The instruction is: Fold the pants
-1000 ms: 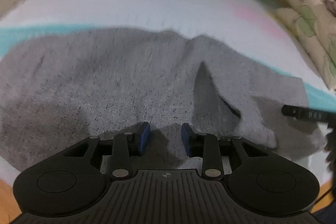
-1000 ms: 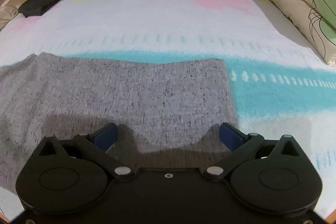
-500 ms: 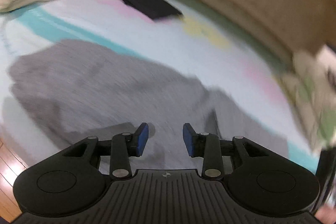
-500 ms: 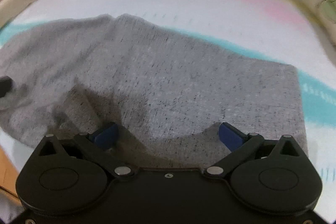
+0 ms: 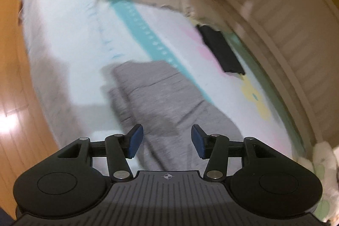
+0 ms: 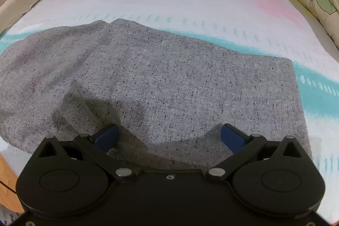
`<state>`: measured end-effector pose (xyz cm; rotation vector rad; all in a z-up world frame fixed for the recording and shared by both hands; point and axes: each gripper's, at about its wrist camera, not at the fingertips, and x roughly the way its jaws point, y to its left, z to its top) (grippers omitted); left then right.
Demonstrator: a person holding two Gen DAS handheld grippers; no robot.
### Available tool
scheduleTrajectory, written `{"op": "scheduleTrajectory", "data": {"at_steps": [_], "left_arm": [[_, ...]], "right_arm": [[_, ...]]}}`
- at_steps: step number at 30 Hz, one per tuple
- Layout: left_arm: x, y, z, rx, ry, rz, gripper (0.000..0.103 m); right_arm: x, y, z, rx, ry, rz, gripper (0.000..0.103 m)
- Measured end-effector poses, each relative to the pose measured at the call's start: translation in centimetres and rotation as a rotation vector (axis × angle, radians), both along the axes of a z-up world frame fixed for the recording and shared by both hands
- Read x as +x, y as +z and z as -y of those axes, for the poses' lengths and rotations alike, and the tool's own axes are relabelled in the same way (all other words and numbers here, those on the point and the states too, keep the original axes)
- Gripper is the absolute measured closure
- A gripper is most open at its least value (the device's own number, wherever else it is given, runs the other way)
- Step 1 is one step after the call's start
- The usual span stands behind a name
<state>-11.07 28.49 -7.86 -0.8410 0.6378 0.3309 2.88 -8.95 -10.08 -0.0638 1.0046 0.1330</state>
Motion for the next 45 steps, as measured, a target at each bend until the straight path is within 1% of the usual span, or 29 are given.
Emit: {"op": "scheduleTrajectory", "data": {"at_steps": [2,4,6,7,8,9,14,15,17,21,24,28,30,32,33,35,36,37,38,39,40,41,43,44,45], "left_arm": [[-0.5,-0.6,-0.4,-0.005,0.009,-0.028,0.053],[-0.4,-0.9,-0.7,-0.008,0.002,-0.035,0.052],[0.1,-1.4,-0.9,-0.015,-0.001,-0.041,0.048],[0.5,-1.8,-1.1,-0.027,0.001,-0.052,0.04],[0.6,-2.3,-1.2,-0.04,0.003,-0.054,0.038],[0.8,-2.6,-1.3,-0.049,0.013,-0.03,0.038],[2.3,-3.3,-1.4,-0.084,0.012,0.02,0.037],[2.8,-3.4,-1.4,-0.079,0.008,0.019,0.035],[3.4,-3.3,-1.3,-0.053,-0.004,0.044,0.025],[4.2,-3.1,-1.2,-0.004,-0.026,0.072,0.025],[4.2,-3.3,-1.3,-0.007,-0.023,0.084,0.025],[4.2,-3.2,-1.4,-0.028,-0.001,0.075,0.027],[4.4,-3.0,-1.3,-0.013,-0.002,0.065,0.029],[4.6,-2.9,-1.2,0.032,-0.003,0.034,0.048],[4.6,-2.9,-1.2,0.049,-0.001,0.021,0.051],[4.6,-3.0,-1.4,0.047,0.008,0.02,0.053],[4.6,-2.9,-1.3,0.047,0.012,0.019,0.053],[4.6,-2.9,-1.2,0.056,0.011,0.016,0.053],[4.7,-2.8,-1.0,0.071,0.004,0.011,0.053],[4.8,-2.7,-0.8,0.09,-0.003,0.006,0.053],[4.8,-2.7,-0.7,0.1,-0.007,0.004,0.053],[4.7,-2.7,-0.6,0.103,-0.005,0.007,0.053],[4.6,-2.8,-0.8,0.09,0.002,0.015,0.053],[4.5,-2.8,-0.8,0.087,0.002,0.018,0.053],[4.5,-2.8,-0.8,0.087,0.0,0.018,0.053]], "right_arm": [[0.0,0.0,0.0,-0.001,-0.002,-0.006,0.001],[0.2,0.0,-0.1,-0.003,-0.007,-0.014,0.001],[0.4,0.0,-0.2,-0.003,-0.013,-0.019,0.001],[0.5,-0.2,-0.2,-0.004,-0.016,-0.02,0.001],[0.5,-0.2,-0.3,-0.004,-0.018,-0.019,0.001],[0.4,-0.2,-0.3,-0.005,-0.019,-0.017,0.001],[0.2,-0.3,-0.2,-0.001,-0.018,-0.008,0.001],[0.2,-0.3,-0.2,-0.002,-0.018,-0.007,0.001],[0.2,-0.2,-0.2,-0.002,-0.02,-0.005,0.001],[0.1,-0.2,-0.2,0.0,-0.021,-0.004,0.0],[0.1,-0.2,-0.2,0.0,-0.023,-0.002,0.0],[0.0,-0.2,-0.2,-0.001,-0.022,-0.002,0.0],[0.0,-0.1,-0.2,-0.003,-0.023,-0.003,0.001],[-0.2,0.2,-0.3,-0.011,-0.016,-0.012,0.001],[-0.5,0.4,-0.3,-0.013,-0.005,-0.018,0.001],[-1.1,1.1,-0.3,-0.006,0.029,-0.031,0.001],[-1.4,1.5,-0.3,0.002,0.066,-0.04,0.002],[-1.7,1.9,-0.3,0.015,0.123,-0.056,0.005],[-1.9,2.3,-0.5,0.028,0.184,-0.074,0.013],[-2.1,2.8,-0.7,0.037,0.239,-0.08,0.017],[-2.3,3.4,-0.9,0.036,0.276,-0.064,0.019],[-2.5,3.9,-1.0,0.032,0.286,-0.03,0.019],[-2.5,4.8,-1.1,0.023,0.253,0.07,0.019],[-2.2,5.0,-1.1,0.026,0.238,0.103,0.019],[-1.9,5.1,-1.1,0.037,0.23,0.114,0.02]]}}
